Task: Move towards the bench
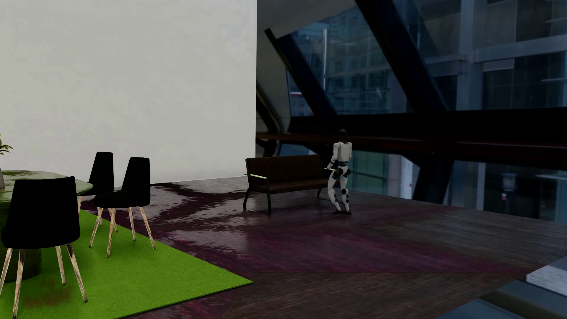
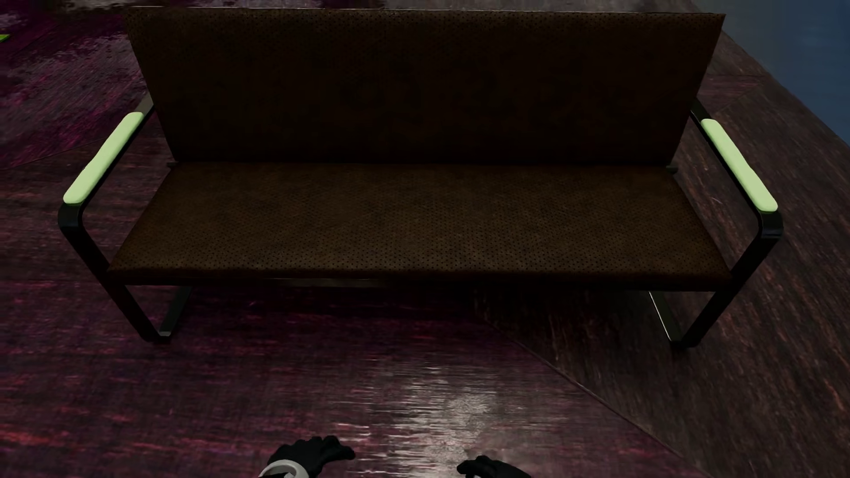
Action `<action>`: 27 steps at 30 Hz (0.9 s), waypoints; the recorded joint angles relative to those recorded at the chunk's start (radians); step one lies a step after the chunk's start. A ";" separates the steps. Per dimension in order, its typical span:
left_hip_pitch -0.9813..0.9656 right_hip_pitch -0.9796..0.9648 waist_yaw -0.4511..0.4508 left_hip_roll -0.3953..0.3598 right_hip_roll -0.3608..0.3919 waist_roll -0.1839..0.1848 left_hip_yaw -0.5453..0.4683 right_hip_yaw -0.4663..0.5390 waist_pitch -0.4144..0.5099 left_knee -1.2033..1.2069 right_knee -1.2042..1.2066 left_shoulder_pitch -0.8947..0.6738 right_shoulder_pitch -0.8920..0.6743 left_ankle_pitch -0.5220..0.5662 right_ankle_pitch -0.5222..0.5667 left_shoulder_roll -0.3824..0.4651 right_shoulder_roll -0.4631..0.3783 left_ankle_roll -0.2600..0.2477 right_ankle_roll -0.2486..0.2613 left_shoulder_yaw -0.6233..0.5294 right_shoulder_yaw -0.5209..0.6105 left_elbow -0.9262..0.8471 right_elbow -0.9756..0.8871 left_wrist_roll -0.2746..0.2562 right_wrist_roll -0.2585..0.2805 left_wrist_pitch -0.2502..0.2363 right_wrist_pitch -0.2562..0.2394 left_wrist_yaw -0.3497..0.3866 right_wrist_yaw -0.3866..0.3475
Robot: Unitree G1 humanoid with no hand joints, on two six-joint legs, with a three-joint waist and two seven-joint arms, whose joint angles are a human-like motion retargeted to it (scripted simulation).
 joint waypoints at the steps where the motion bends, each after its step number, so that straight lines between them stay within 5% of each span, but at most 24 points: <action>1: -0.004 0.008 -0.001 -0.004 -0.005 0.001 -0.010 0.000 0.001 0.024 0.005 0.006 0.015 0.019 -0.004 -0.016 0.001 -0.031 0.002 0.036 -0.005 -0.003 -0.004 -0.026 -0.001 0.005 0.001 -0.002 -0.011; 4: -0.033 0.020 0.001 -0.048 -0.016 0.005 -0.124 0.005 0.004 0.092 0.013 0.038 0.059 -0.008 -0.011 -0.029 -0.002 -0.128 0.008 0.131 -0.036 -0.024 0.011 -0.085 0.007 0.002 0.022 0.021 -0.055; 8: 0.002 0.012 0.009 -0.069 -0.026 0.008 -0.163 0.040 -0.005 -0.115 -0.021 0.083 0.066 -0.129 0.012 -0.006 -0.052 0.032 0.021 0.182 -0.002 0.017 0.087 -0.071 -0.038 0.024 0.036 0.030 -0.058; 10: 0.044 0.008 0.013 -0.103 -0.030 0.006 -0.197 0.058 -0.011 -0.263 -0.041 0.090 0.061 -0.061 0.025 0.009 -0.079 0.008 0.027 0.172 0.014 0.082 0.112 -0.059 -0.060 0.034 0.038 -0.001 -0.040; 13: 0.103 0.014 0.012 -0.117 -0.050 -0.003 -0.161 0.071 -0.022 -0.412 -0.084 0.089 0.064 0.037 0.053 0.012 -0.114 0.069 0.036 0.114 -0.008 0.164 0.115 -0.005 -0.041 0.047 0.028 -0.056 -0.054; 17: 0.158 -0.019 0.014 -0.153 -0.089 -0.023 -0.141 0.078 -0.027 -0.554 -0.050 0.117 0.051 0.110 0.051 -0.016 -0.117 0.066 0.049 0.119 -0.032 0.133 0.102 -0.029 -0.021 0.026 0.019 -0.038 -0.084; 19: 0.157 -0.088 0.018 -0.163 -0.097 -0.032 -0.126 0.077 -0.021 -0.581 0.055 0.121 0.032 0.117 0.025 -0.028 -0.125 0.065 0.057 0.118 0.017 0.096 0.065 -0.044 -0.088 0.013 0.012 -0.019 -0.202; 21: 0.124 -0.214 0.023 -0.170 -0.106 -0.045 -0.103 0.067 -0.002 -0.542 0.267 0.126 0.010 0.099 0.016 -0.036 -0.103 0.058 0.085 0.103 0.054 0.049 0.029 -0.046 -0.151 0.003 0.088 -0.007 -0.337; 22: 0.111 -0.273 0.025 -0.175 -0.125 -0.053 -0.088 0.044 0.007 -0.523 0.366 0.132 0.005 0.089 0.010 -0.034 -0.072 0.052 0.131 0.096 0.025 0.025 0.015 -0.052 -0.102 -0.008 0.104 -0.001 -0.328; 24: 0.114 -0.318 0.025 -0.185 -0.166 -0.067 -0.074 -0.004 0.017 -0.522 0.415 0.122 0.005 0.084 -0.070 -0.026 -0.032 0.037 0.109 0.077 -0.026 0.021 -0.024 -0.074 0.017 -0.024 0.096 0.018 -0.225; 27: 0.146 -0.215 0.018 -0.196 -0.165 -0.075 -0.091 0.007 0.011 -0.547 0.162 0.106 0.020 0.084 -0.016 -0.020 -0.025 0.039 0.062 0.039 0.043 0.065 -0.044 -0.075 0.018 0.013 0.031 -0.016 -0.152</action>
